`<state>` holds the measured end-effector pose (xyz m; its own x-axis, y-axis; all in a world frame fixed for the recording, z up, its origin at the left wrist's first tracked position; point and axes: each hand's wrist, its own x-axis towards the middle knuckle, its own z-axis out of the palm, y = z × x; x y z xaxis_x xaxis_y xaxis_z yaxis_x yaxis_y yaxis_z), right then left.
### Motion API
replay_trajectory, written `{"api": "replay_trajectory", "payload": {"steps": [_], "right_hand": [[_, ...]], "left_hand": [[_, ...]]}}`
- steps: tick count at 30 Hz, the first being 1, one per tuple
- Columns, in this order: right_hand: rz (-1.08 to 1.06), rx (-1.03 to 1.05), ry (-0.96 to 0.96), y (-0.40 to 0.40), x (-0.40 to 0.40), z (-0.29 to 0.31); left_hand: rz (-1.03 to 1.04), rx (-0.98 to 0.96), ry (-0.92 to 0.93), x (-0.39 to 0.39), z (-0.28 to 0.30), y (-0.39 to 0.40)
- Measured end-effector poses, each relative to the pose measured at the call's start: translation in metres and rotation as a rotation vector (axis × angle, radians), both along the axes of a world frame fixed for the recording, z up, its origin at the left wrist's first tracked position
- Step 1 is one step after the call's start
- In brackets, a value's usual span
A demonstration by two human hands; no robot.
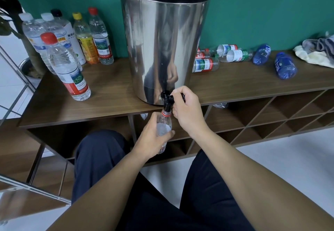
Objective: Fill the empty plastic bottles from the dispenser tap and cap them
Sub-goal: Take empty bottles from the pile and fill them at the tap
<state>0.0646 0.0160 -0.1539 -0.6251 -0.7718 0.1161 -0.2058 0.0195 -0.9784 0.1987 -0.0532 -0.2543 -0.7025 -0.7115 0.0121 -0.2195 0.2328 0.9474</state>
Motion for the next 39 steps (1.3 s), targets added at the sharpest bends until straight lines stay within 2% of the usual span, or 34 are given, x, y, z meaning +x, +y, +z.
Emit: {"api": "replay_trajectory", "payload": {"steps": [39], "right_hand": [[0.024,-0.007,-0.025,0.0013,-0.0006,-0.0001]], "left_hand": [[-0.006,0.007,-0.004,0.0029,0.0013,-0.0002]]}}
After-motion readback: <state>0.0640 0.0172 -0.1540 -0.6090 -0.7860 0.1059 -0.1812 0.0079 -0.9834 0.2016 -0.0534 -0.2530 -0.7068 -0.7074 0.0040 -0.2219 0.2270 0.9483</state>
